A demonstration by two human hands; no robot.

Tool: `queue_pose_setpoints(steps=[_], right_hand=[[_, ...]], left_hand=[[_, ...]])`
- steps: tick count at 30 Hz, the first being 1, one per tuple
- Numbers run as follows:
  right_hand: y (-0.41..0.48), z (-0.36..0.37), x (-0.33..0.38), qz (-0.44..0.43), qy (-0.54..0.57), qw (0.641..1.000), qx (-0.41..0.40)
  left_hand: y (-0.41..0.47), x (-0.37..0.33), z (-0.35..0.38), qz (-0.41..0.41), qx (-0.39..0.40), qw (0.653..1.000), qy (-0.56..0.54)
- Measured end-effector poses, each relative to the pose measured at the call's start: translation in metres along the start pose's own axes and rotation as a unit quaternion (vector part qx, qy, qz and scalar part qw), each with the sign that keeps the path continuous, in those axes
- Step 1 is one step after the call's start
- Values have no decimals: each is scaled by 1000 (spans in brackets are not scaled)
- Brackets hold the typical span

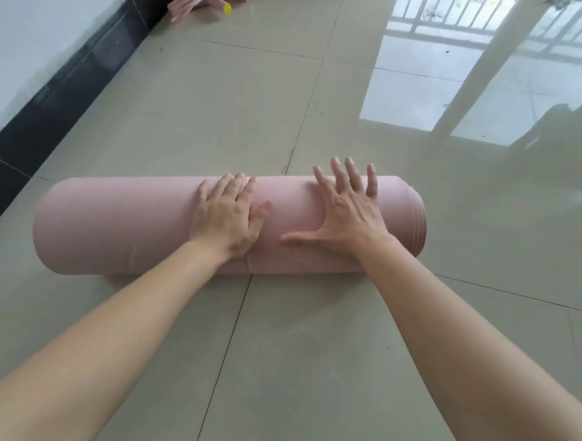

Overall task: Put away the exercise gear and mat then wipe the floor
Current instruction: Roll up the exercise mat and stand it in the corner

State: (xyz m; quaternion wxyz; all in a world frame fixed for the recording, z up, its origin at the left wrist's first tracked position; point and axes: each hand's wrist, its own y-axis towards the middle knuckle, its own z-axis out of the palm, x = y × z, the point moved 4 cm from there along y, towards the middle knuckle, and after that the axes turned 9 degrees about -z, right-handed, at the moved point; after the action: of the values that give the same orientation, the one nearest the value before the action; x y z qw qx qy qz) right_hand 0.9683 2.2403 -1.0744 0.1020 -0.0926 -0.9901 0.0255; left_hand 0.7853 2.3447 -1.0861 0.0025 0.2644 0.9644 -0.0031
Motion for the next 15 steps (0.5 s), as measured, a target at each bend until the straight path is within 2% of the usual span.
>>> queue_pose_setpoints(steps=[2,4,5,7,8,9,10,12,15], right_hand=[[-13,2,-10,87,49,989,-105],[-36,1,-32,239,135,937,-217],[-50,4,-46,322,194,897,-234],[-73,21,-72,431,365,803,-191],[-81,28,-80,441,440,768,-150],[-86,32,-84,432,481,754,-116],[-89,34,-88,416,496,756,-100],[-85,30,-96,379,476,784,-120],[-64,-10,-92,310,449,816,-190]], left_hand=[[22,1,1,-6,11,1000,-1],[35,-1,-2,-15,16,1000,-8],[35,-1,-2,-17,13,1000,-9],[27,-1,2,-14,1,1000,5],[22,-3,5,-11,1,1000,8],[18,-4,7,-11,2,1000,5],[14,-5,9,-11,4,1000,-2],[8,-7,4,15,-6,1000,-7],[-5,-8,-9,142,-28,989,28]])
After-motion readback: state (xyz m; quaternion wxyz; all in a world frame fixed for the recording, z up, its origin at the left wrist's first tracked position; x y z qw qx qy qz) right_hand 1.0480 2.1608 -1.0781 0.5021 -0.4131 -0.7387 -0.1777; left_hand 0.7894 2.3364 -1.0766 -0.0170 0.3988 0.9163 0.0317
